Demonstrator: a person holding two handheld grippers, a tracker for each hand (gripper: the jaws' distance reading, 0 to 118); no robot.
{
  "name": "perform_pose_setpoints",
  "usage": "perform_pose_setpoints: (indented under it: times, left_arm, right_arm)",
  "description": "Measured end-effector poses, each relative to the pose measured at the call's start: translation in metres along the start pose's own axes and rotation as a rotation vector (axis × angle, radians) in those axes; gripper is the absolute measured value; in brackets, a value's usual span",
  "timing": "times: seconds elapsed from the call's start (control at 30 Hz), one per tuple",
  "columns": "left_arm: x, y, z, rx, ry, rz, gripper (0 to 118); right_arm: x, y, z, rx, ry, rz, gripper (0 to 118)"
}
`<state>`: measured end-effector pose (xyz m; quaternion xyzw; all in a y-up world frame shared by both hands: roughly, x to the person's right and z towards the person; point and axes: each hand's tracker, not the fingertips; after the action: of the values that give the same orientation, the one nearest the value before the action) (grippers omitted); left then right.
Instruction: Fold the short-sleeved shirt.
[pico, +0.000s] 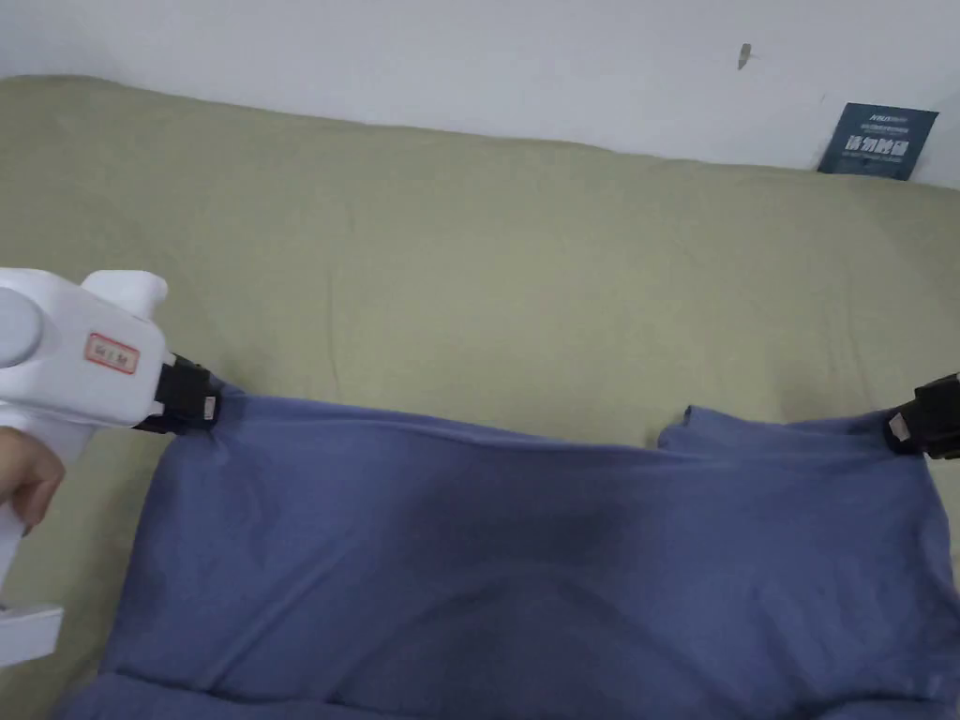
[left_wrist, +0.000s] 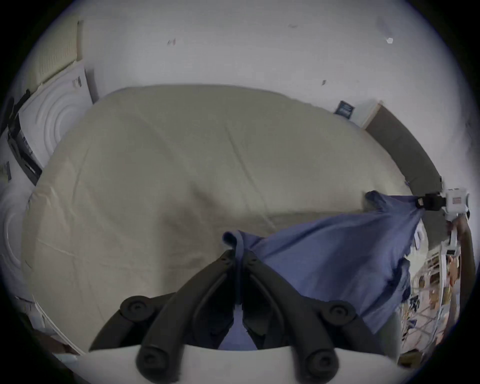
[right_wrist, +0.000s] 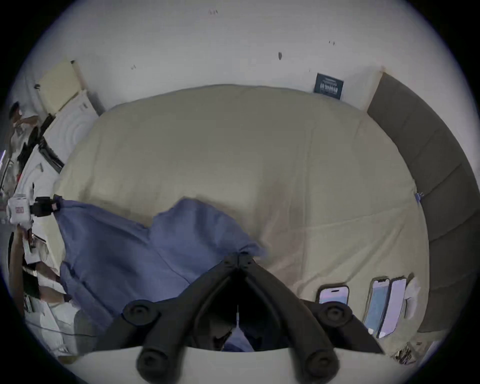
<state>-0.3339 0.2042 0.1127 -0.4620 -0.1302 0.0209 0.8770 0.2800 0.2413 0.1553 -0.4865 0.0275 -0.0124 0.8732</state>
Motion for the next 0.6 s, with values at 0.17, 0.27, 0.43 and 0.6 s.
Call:
perform_pose_setpoints:
  times: [0.17, 0.27, 0.43, 0.6]
  left_arm:
    - [-0.004, -0.038, 0.063, 0.061, -0.044, -0.014, 5]
    - [-0.008, -0.074, 0.088, 0.083, -0.053, -0.014, 5]
    - [-0.02, -0.149, 0.105, 0.055, -0.085, 0.044, 5]
    - [-0.023, -0.216, 0.099, -0.02, -0.098, 0.107, 5]
  right_arm:
    - [-0.001, -0.047, 0.05, 0.064, 0.016, 0.008, 0]
    - [0.002, -0.084, 0.075, 0.089, 0.025, -0.015, 0]
    - [-0.004, -0.165, 0.101, 0.088, 0.043, -0.075, 0]
    - [-0.008, -0.235, 0.096, 0.025, 0.048, -0.12, 0]
